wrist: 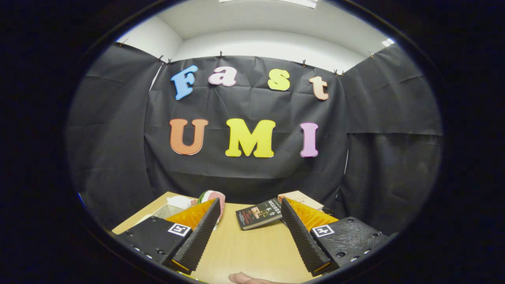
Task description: Open the storage box then place both shoes into the box .Put the left shoe in first, then the right shoe, with the right side of both shoes facing outward in a uniform manner.
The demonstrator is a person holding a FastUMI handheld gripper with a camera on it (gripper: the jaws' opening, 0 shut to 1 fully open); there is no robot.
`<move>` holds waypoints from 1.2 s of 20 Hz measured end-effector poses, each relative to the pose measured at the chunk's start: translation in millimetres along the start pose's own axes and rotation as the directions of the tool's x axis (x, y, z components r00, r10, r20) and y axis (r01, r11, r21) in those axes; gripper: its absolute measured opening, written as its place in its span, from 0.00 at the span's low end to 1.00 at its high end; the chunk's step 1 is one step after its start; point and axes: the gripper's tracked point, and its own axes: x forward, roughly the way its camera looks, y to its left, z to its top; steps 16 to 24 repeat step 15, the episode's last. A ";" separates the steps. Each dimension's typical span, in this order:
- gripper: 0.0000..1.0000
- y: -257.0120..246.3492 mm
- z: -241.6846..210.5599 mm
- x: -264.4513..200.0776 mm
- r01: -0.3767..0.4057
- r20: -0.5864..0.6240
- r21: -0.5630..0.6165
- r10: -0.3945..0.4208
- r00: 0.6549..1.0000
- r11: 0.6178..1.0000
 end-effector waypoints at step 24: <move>0.96 18.7 2.0 -4.0 0.025 0.000 -0.014 -0.025 1.000 1.000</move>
